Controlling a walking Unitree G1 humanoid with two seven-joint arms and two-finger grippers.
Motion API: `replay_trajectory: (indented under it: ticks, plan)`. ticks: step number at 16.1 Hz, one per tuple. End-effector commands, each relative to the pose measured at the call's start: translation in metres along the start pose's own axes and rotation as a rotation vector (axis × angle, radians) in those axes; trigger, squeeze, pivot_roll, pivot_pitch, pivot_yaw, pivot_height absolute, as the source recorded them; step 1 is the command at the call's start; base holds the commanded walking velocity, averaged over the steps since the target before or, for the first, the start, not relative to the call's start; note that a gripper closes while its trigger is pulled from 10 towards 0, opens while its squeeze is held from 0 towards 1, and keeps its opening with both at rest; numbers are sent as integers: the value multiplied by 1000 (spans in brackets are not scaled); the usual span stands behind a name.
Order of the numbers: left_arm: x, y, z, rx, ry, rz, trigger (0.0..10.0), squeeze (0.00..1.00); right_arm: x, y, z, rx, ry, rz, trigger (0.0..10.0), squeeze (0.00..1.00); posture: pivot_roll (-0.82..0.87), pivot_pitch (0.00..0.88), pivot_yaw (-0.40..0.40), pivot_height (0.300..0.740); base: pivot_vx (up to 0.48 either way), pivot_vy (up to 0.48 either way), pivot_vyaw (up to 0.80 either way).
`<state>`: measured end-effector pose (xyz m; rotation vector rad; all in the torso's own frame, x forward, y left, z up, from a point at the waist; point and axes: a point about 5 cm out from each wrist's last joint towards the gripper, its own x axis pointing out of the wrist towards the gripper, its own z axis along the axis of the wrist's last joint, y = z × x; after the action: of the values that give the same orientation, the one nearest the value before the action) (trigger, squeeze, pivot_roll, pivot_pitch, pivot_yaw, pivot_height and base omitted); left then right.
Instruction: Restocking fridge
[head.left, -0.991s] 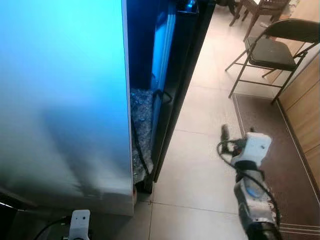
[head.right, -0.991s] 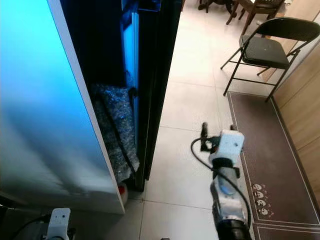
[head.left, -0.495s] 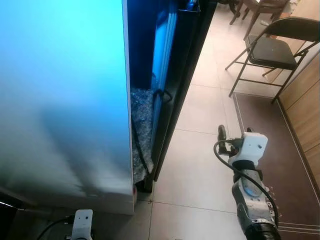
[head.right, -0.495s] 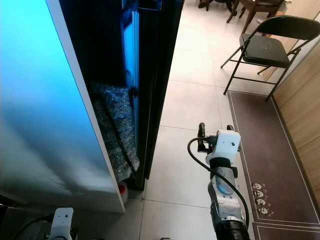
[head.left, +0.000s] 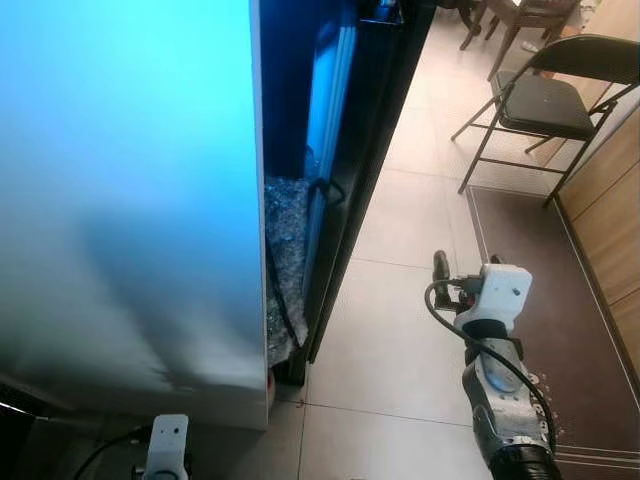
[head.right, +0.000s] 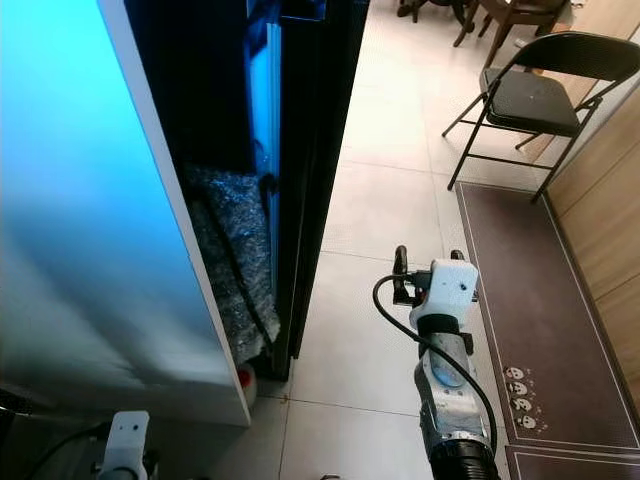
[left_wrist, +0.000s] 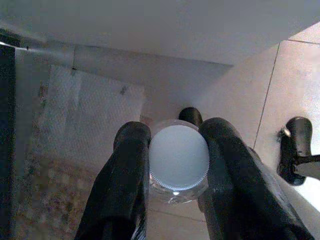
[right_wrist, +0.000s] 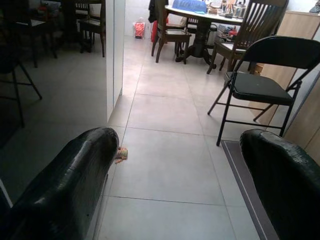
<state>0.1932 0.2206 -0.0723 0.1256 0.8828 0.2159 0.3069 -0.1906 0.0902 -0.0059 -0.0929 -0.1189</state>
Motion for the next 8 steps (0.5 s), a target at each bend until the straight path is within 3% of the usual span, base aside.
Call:
replay_trajectory:
  ticks: [1,3,4,8]
  plan:
    - [-1,-3,-6,6,24,-2,10000,0,2,-3,6,-17,-18,-3,10000,0,-113,139,-104,740,0,240,0]
    - [-1,-5,-5,13,21,-8,10000,0,1,-3,5,-18,-16,-4,10000,0,-113,133,-103,740,0,287,0]
    - [-1,-6,-5,14,20,-9,10000,0,1,-3,5,-18,-15,-5,10000,0,-114,129,-102,740,0,-337,0]
    - [-1,-7,-3,28,13,-15,10000,0,-1,-4,3,-21,-10,-7,10000,0,-114,122,-99,740,0,312,0]
